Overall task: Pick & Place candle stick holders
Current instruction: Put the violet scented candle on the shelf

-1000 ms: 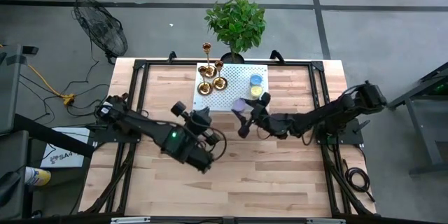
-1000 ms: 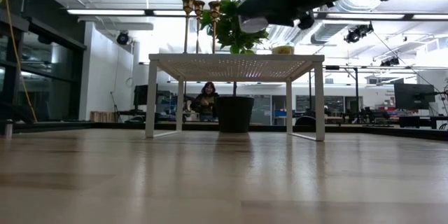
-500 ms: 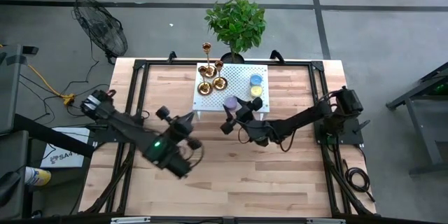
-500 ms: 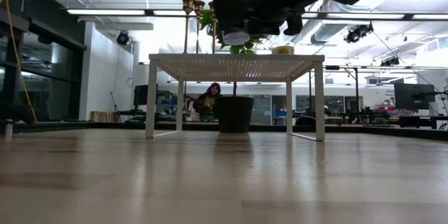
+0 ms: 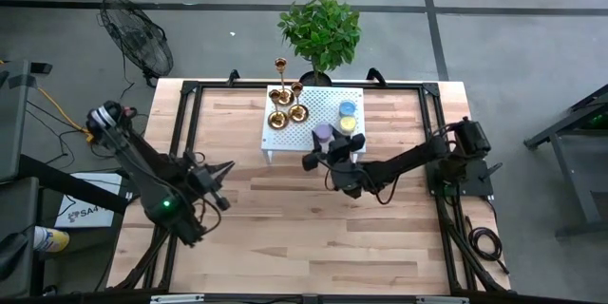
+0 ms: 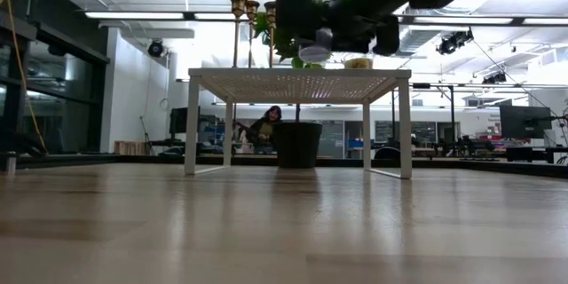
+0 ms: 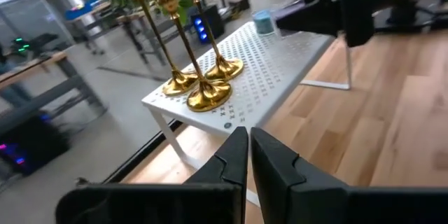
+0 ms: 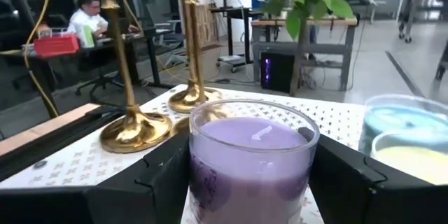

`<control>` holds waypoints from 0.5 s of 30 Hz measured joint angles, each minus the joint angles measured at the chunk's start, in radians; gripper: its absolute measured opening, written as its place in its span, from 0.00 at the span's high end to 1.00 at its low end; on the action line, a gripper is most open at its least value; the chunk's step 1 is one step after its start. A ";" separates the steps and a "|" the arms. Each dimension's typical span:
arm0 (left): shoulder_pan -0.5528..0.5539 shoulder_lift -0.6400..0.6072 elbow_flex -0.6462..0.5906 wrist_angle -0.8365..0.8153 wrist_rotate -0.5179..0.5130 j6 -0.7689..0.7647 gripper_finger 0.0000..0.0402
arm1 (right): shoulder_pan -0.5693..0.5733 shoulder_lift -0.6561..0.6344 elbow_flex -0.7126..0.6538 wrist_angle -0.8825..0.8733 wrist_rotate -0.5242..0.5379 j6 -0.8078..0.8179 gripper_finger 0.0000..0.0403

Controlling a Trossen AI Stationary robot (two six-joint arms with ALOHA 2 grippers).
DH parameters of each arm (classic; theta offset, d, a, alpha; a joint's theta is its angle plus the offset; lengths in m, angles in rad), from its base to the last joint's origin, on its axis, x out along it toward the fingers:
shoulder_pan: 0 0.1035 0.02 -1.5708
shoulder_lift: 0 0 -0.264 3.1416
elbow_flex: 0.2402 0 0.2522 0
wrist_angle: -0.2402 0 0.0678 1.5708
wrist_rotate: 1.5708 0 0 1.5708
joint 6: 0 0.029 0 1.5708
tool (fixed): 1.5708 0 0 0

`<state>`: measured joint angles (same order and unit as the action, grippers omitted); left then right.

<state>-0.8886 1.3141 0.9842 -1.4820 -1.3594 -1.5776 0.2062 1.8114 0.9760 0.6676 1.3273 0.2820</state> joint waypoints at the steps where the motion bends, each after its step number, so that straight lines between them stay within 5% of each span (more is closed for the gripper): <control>1: -0.009 -0.020 -0.025 0.015 -0.008 0.000 0.96 | -0.005 0.000 -0.001 -0.013 -0.001 0.028 0.42; 15: -0.074 -0.198 -0.160 0.061 -0.044 0.002 0.96 | -0.065 0.003 -0.001 -0.112 -0.112 0.141 0.42</control>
<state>-0.9627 1.1156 0.8246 -1.4208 -1.4036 -1.5757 0.1414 1.8144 0.9749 0.5558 1.2156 0.4230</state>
